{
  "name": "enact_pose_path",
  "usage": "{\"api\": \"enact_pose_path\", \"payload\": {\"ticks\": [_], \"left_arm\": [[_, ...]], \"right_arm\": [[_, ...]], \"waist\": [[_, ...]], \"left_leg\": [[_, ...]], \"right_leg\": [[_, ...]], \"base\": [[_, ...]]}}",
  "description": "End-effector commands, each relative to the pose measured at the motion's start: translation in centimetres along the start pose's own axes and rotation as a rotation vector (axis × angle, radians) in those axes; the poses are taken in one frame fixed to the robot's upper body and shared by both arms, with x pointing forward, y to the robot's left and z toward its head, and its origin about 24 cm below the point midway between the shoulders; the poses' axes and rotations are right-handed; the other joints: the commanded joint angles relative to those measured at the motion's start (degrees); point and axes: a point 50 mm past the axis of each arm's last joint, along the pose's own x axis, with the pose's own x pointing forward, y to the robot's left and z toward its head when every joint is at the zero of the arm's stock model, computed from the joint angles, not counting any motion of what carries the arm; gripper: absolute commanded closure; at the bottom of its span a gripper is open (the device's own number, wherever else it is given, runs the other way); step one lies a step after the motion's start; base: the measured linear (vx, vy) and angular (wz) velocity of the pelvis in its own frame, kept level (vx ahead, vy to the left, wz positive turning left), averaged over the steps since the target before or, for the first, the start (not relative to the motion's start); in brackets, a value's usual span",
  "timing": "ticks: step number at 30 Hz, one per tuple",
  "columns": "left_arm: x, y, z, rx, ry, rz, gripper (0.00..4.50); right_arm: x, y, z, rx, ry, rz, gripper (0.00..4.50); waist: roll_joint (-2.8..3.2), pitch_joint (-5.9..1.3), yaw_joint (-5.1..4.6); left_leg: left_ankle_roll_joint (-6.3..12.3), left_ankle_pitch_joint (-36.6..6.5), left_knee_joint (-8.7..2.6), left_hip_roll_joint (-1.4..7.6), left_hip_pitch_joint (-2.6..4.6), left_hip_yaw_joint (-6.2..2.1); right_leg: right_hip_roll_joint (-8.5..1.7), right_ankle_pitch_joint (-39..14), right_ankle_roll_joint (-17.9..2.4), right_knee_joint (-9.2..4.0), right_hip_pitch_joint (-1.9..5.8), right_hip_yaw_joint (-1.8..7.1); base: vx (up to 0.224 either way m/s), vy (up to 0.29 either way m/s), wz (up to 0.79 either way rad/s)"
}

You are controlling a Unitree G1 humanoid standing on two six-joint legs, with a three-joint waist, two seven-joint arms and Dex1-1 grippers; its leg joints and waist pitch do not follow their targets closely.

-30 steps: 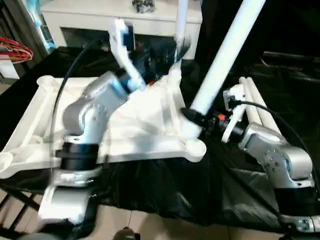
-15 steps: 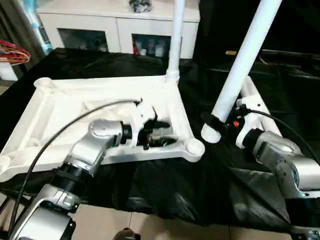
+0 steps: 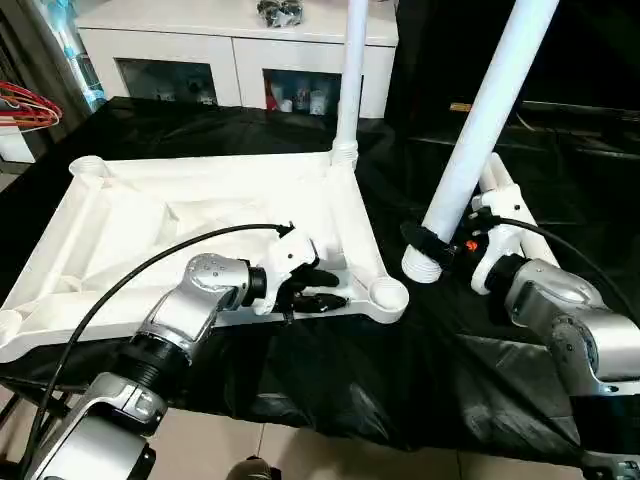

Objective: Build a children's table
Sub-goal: Insert table leg to table base

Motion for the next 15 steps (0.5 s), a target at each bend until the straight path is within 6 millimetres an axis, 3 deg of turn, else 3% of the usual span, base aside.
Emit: {"api": "enact_pose_path", "payload": {"ticks": [1, 10, 15], "left_arm": [[-0.05, -0.25, -0.28, 0.013, 0.034, -0.015, 3.14], [-0.28, -0.59, -0.77, 0.023, 0.082, -0.033, 3.93], [-0.32, -0.68, -1.24, 0.046, 0.123, -0.036, 4.26]], "right_arm": [[0.01, -0.11, 0.43, -0.023, -0.006, 0.000, 2.60], [0.23, 0.15, 0.22, -0.014, -0.003, 0.009, 2.60], [0.33, 0.29, 0.21, -0.010, -0.005, 0.015, 2.60]], "waist": [[-0.52, -4.05, -0.27], [-0.44, -3.91, -0.34], [-0.38, -4.02, -0.32]], "left_leg": [[-0.65, -11.2, -4.09, 2.89, 1.35, -0.93], [-1.15, -12.8, -4.29, 2.92, 1.44, -1.01], [-1.17, -12.2, -4.29, 2.92, 1.38, -1.06]], "right_leg": [[-4.90, -12.4, -9.8, -4.51, 2.30, 2.52], [-4.85, -15.0, -9.2, -4.82, 2.13, 2.56], [-4.88, -13.1, -9.4, -4.64, 2.25, 2.56]], "base": [[0.000, 0.000, 0.00], [0.000, 0.000, 0.00], [0.000, 0.000, 0.00]]}}
